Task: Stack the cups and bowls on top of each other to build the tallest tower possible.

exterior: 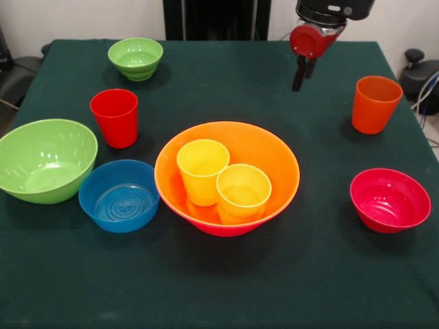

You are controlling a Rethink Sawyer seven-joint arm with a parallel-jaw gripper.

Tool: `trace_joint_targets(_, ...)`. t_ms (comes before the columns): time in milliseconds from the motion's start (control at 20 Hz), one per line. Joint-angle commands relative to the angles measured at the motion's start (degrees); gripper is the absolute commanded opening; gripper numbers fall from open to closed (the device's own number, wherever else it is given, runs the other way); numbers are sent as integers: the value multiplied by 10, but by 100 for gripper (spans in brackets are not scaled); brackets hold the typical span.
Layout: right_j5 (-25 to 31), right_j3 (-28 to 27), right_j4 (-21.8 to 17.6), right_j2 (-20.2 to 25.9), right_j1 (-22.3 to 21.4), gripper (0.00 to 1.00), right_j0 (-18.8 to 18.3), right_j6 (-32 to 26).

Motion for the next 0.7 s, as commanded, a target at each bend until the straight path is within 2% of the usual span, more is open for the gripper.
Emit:
trace_joint_targets(50,-16,45,-25,86,-6,100,-24,-33)
trace_joint_targets(300,4,28,0,75,-2,100,4,7)
trace_joint_targets(500,46,-19,21,52,12,100,40,42)
trace_joint_targets(700,73,-51,41,35,22,100,59,69)
